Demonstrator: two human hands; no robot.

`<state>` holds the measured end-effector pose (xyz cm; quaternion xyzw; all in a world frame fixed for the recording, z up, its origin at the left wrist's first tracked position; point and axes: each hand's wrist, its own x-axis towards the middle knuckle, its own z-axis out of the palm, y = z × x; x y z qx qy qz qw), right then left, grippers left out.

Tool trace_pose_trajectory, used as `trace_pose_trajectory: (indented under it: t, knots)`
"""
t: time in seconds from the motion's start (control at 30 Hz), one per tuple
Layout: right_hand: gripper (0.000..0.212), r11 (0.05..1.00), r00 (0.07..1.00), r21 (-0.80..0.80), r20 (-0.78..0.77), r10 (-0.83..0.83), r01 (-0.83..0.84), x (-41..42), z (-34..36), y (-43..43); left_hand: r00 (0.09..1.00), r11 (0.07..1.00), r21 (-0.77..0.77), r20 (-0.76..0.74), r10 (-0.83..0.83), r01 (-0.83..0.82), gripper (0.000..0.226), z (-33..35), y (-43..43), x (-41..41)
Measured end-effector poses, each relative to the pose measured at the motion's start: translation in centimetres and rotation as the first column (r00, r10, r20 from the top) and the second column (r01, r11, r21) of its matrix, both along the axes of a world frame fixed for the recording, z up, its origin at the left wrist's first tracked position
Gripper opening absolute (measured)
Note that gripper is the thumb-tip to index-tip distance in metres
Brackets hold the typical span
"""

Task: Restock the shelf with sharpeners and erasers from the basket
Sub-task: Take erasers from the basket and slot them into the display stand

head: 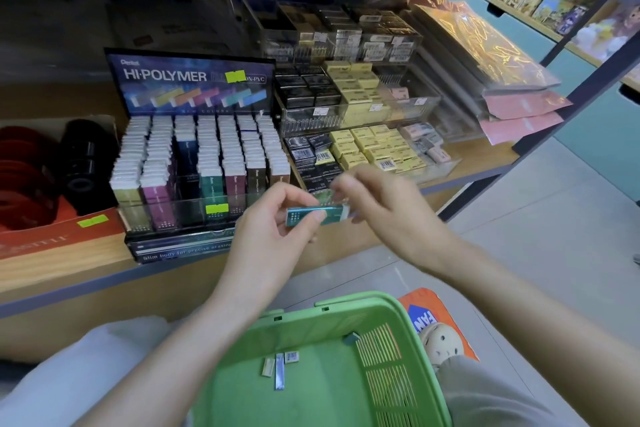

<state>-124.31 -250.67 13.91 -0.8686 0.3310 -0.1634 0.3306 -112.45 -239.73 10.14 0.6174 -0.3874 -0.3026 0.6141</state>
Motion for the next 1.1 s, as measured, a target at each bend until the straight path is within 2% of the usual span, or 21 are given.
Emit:
trace_pose_trajectory:
  t: [0.13, 0.2, 0.27, 0.37, 0.43, 0.57, 0.73, 0.9, 1.03, 1.1]
  knots:
    - [0.003, 0.982, 0.992, 0.172, 0.108, 0.064, -0.082, 0.0, -0.2, 2.9, 0.997, 0.996, -0.077, 0.067, 0.041, -0.035, 0.016, 0.6, 1.6, 0.7]
    - [0.006, 0.978, 0.983, 0.193, 0.177, 0.045, -0.08, 0.2, 0.3, 3.8, 0.97, 0.993, -0.095, 0.226, 0.085, -0.065, 0.017, 0.9, 2.8, 1.3]
    - [0.005, 0.988, 0.974, 0.146, 0.226, 0.014, -0.048, 0.8, 1.3, 4.1, 0.896, 0.986, -0.133, 0.418, 0.152, -0.105, 0.016, 1.3, 4.0, 2.5]
    - [0.012, 0.999, 0.965, 0.053, 0.261, -0.025, 0.011, 2.5, 2.5, 4.2, 0.753, 0.968, -0.177, 0.608, 0.25, -0.179, 0.011, 1.5, 5.5, 5.3]
    - [0.014, 0.999, 0.961, 0.019, 0.273, -0.036, 0.032, 4.1, 2.9, 4.4, 0.679, 0.96, -0.157, 0.681, 0.276, -0.233, 0.019, 1.3, 6.2, 7.3]
    - [0.01, 0.993, 0.977, -0.119, 0.211, 0.025, 0.0, 7.5, 3.0, 5.4, 0.588, 0.969, -0.038, 0.789, 0.179, -0.244, 0.031, 0.0, 7.5, 10.1]
    - [0.003, 0.956, 0.989, -0.269, 0.064, 0.135, -0.113, 9.4, 2.8, 5.5, 0.578, 0.983, 0.037, 0.812, 0.075, -0.18, 0.039, -0.9, 8.7, 11.3]
    - [0.006, 0.915, 0.983, -0.371, 0.017, 0.181, -0.161, 10.2, 2.6, 4.9, 0.604, 0.989, 0.025, 0.794, 0.071, -0.148, 0.039, -0.8, 8.6, 11.3]
    - [0.01, 0.84, 0.976, -0.511, 0.008, 0.217, -0.183, 10.5, 2.1, 5.2, 0.632, 0.987, 0.014, 0.77, 0.092, -0.16, 0.036, -0.7, 8.5, 11.2]
    - [0.009, 0.843, 0.975, -0.51, 0.031, 0.22, -0.174, 10.5, 1.9, 5.2, 0.633, 0.987, 0.015, 0.768, 0.091, -0.16, 0.036, -0.6, 8.5, 11.1]
